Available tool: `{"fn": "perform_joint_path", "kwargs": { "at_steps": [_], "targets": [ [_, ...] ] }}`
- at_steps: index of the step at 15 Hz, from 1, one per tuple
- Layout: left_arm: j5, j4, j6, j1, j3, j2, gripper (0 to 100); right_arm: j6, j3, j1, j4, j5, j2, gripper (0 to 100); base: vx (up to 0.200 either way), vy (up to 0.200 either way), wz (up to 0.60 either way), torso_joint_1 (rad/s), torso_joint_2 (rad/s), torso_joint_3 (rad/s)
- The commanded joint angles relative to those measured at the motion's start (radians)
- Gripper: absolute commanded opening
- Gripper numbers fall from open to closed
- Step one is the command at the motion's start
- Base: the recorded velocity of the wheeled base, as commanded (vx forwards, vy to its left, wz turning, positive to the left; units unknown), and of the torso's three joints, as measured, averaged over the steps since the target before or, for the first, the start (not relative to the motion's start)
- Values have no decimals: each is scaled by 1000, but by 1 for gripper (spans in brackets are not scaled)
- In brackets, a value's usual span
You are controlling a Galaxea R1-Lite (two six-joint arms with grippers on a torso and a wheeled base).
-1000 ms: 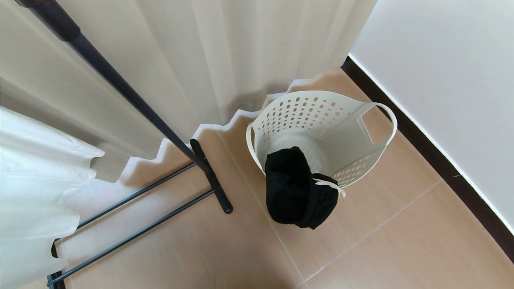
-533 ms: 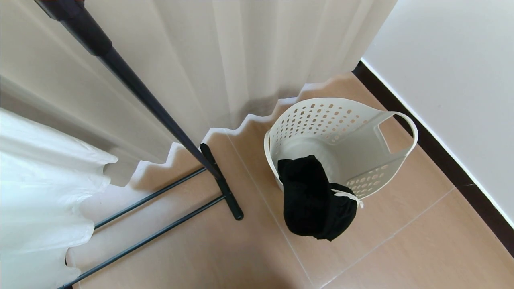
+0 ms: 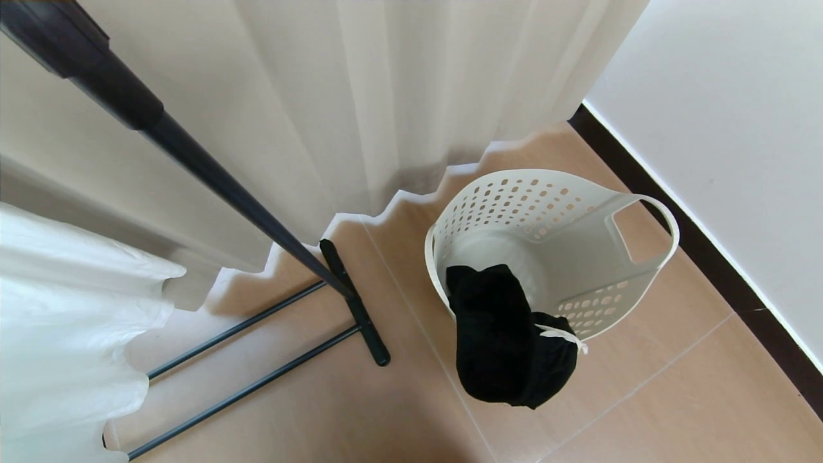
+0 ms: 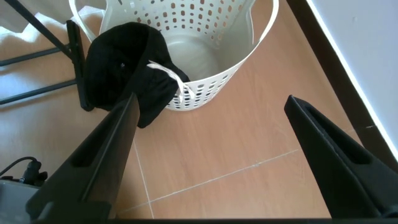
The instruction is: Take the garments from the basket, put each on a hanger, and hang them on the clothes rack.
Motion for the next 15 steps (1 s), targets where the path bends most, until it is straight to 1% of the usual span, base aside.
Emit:
{"fn": "perform_joint_path", "kwargs": {
  "at_steps": [1, 15],
  "targets": [
    [0, 0, -1, 0, 0, 0, 100, 0, 0, -1, 0, 1, -1, 100, 0, 0, 0, 0, 0, 0],
    [0, 0, 4, 0, 0, 0, 100, -3, 0, -1, 0, -7, 1, 100, 0, 0, 0, 0, 0, 0]
  ]
}}
